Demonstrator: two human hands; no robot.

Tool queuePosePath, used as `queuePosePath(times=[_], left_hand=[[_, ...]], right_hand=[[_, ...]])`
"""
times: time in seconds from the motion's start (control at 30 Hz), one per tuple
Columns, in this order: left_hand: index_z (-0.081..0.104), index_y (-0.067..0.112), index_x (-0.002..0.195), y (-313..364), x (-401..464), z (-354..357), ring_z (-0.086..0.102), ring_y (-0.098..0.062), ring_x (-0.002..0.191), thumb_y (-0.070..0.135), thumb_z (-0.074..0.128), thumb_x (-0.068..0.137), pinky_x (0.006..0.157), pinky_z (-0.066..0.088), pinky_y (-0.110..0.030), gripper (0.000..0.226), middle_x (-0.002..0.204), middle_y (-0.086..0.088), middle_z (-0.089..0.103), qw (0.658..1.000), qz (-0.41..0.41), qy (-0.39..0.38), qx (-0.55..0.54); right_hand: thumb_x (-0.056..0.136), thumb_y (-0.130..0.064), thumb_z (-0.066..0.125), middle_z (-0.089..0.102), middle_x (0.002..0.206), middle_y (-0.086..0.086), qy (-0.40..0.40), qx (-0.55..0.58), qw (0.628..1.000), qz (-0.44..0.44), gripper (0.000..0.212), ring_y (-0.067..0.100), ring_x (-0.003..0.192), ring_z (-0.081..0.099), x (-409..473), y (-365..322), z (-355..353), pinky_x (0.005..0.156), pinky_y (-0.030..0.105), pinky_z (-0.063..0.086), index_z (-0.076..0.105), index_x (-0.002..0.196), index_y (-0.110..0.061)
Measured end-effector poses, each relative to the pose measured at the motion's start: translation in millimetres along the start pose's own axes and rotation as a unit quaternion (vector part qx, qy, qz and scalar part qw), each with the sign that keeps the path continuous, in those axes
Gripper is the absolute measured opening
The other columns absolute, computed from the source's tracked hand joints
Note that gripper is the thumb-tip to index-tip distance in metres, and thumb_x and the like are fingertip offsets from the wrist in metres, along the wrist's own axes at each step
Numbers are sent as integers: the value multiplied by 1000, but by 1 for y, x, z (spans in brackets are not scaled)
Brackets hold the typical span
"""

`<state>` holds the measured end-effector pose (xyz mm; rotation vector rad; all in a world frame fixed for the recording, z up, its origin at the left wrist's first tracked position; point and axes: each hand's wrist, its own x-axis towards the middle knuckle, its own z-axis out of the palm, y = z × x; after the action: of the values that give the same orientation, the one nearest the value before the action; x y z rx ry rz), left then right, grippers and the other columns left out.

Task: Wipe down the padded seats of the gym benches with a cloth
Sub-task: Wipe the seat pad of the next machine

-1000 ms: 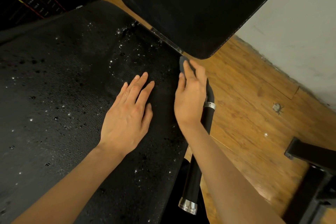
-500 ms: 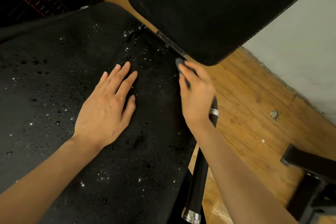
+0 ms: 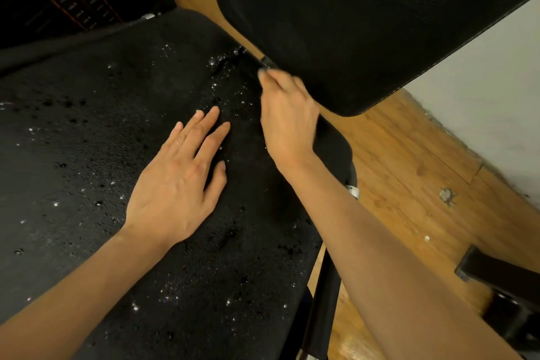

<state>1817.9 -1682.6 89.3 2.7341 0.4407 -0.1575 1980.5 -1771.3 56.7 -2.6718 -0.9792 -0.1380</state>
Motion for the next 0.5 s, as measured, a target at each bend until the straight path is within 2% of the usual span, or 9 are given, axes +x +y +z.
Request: queuePosePath(times=[0.13,0.23,0.4,0.5], left_hand=[[35,12,153,0,1,0,18,-21,153,36,31,102,125,13,-36,57,164,-6,23,1000,3,-2,-3],[35,12,153,0,0,-1,17,-20,153,36,31,102,125,14,-37,57,165,-5,23,1000,-5,-1,3],[35,12,153,0,0,2,17,-19,153,36,30,102,125,15,-37,57,164,-5,24,1000,-3,0,12],[35,12,153,0,0,2,17,-19,153,36,30,102,125,15,-37,57,165,-5,23,1000,-1,0,15]], right_hand=[[91,-5,62,62,132,3,-29,7,999,-22,43,20,118,59,-22,24,-16,87,36,57,60,133,-13],[89,-2,64,64,130,4,-31,13,999,9,40,23,112,62,-59,50,-34,80,41,59,63,129,-10],[85,-7,69,70,115,8,-26,-39,999,-6,34,26,100,66,12,1,-3,68,42,59,68,119,-9],[90,-8,64,64,128,3,-61,-21,997,-53,38,22,109,61,-7,23,-15,71,37,57,63,128,-13]])
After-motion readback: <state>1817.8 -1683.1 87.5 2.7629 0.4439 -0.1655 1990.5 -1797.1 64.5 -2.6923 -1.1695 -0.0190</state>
